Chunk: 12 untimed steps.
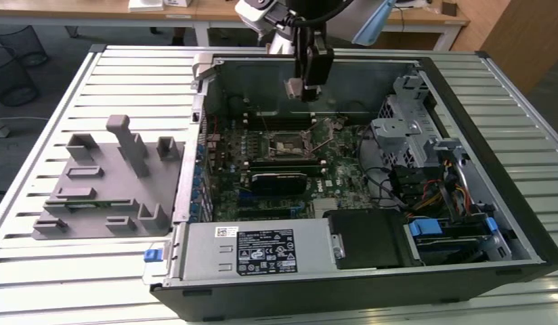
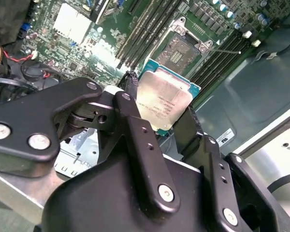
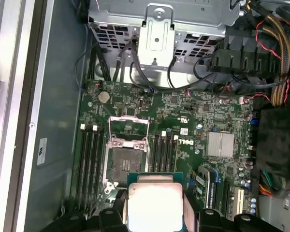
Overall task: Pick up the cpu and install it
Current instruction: 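Place the cpu into insertion slot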
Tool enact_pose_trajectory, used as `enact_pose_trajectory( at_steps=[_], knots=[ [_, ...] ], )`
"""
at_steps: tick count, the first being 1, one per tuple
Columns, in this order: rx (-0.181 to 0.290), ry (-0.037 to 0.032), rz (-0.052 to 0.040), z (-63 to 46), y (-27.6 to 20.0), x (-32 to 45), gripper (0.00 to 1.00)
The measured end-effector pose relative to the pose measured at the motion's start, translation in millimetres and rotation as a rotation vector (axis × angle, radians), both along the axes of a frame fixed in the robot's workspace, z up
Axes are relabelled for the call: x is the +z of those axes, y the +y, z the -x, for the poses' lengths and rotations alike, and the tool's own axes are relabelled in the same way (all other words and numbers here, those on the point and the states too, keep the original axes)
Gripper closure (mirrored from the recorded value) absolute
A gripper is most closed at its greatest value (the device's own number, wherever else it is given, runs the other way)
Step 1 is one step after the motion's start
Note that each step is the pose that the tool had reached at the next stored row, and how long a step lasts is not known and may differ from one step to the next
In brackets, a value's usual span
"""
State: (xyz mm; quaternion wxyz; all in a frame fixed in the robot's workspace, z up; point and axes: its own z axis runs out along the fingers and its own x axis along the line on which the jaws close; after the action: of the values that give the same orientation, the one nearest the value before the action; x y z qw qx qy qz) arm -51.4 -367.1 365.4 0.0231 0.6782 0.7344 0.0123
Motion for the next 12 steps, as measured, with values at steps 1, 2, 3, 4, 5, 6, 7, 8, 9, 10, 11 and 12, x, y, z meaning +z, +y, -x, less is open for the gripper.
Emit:
enact_pose_trajectory(
  at_steps=[1,2,3,4,5,6,7,8,9,10,11,12],
  knots=[
    [-0.003,-0.0001,0.0,0.0,1.5,-0.7,0.46],
    [-0.007,-0.0001,-0.0001,0.1,2.9,-1.4,0.46],
    [-0.009,-0.0001,-0.0001,0.2,4.3,-1.9,0.46],
    [-0.011,-0.0001,0.0,0.2,5.5,-2.4,0.46],
    [-0.013,0.0,0.0,0.3,6.5,-2.8,0.46],
    [-0.015,0.0,0.0,0.3,7.3,-3.3,0.46],
    [-0.016,0.0,0.0,0.4,7.8,-3.8,0.46],
    [-0.017,-0.0001,-0.0001,0.5,8.2,-4.5,0.46],
    [-0.018,0.0,0.0,0.5,8.6,-5.1,0.46],
    [-0.018,-0.0001,-0.0001,0.5,8.9,-5.6,0.46],
    [-0.018,-0.0001,-0.0002,0.5,9.1,-6.2,0.46],
    [-0.019,-0.0001,-0.0002,0.5,9.3,-6.8,0.46]
  ],
)
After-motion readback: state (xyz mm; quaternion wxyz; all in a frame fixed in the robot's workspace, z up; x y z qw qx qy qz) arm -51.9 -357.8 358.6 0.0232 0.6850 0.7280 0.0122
